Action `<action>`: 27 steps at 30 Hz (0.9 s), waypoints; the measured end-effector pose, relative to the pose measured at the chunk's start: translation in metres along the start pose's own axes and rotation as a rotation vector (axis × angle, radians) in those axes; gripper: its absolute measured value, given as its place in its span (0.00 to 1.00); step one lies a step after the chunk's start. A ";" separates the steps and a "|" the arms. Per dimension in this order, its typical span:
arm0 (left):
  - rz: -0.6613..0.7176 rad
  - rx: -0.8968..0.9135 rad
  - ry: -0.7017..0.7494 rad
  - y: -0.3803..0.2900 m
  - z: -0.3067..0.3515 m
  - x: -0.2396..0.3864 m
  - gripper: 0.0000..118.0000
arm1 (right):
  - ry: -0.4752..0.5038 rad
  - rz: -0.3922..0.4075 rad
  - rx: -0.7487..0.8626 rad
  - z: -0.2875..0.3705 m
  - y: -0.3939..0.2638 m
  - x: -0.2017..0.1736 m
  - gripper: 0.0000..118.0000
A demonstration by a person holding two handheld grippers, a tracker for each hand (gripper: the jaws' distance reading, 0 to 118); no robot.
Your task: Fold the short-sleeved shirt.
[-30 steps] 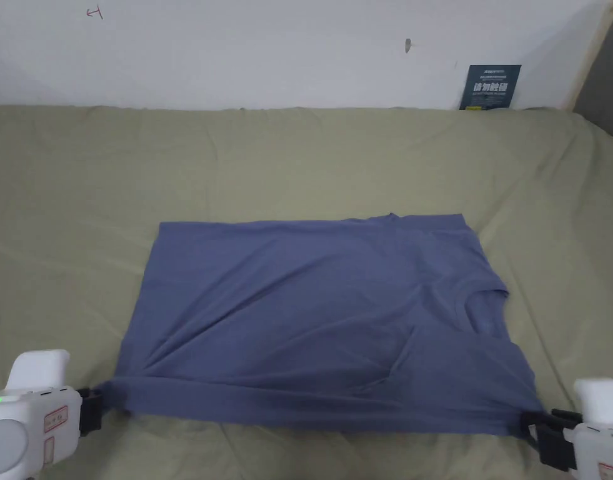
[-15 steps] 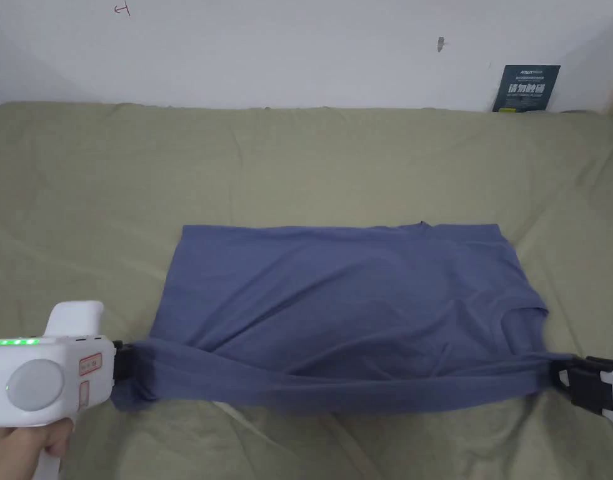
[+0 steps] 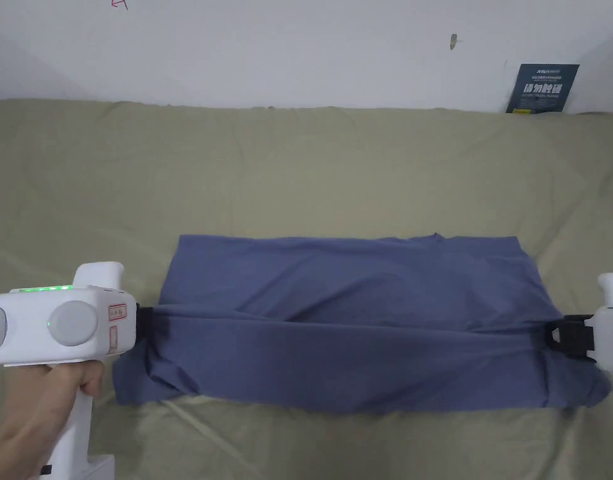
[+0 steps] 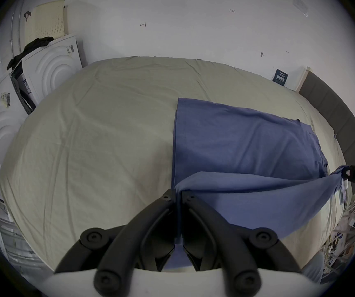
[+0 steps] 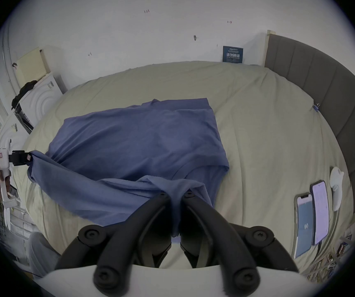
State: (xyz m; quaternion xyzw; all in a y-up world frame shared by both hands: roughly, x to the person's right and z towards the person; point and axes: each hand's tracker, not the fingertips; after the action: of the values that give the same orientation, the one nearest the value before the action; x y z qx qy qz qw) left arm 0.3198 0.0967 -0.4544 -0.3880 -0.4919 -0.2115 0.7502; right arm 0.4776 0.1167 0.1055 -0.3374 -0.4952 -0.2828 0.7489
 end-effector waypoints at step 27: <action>-0.083 0.020 0.039 -0.074 0.058 -0.032 0.00 | -0.069 -0.078 0.005 0.042 -0.104 -0.005 0.03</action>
State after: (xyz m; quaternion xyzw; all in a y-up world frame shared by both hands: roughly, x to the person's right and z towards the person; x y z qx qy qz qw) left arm 0.2212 0.0955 -0.4436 -0.3553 -0.4949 -0.2451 0.7541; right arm 0.3736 0.0869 0.1360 -0.3253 -0.5344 -0.2987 0.7206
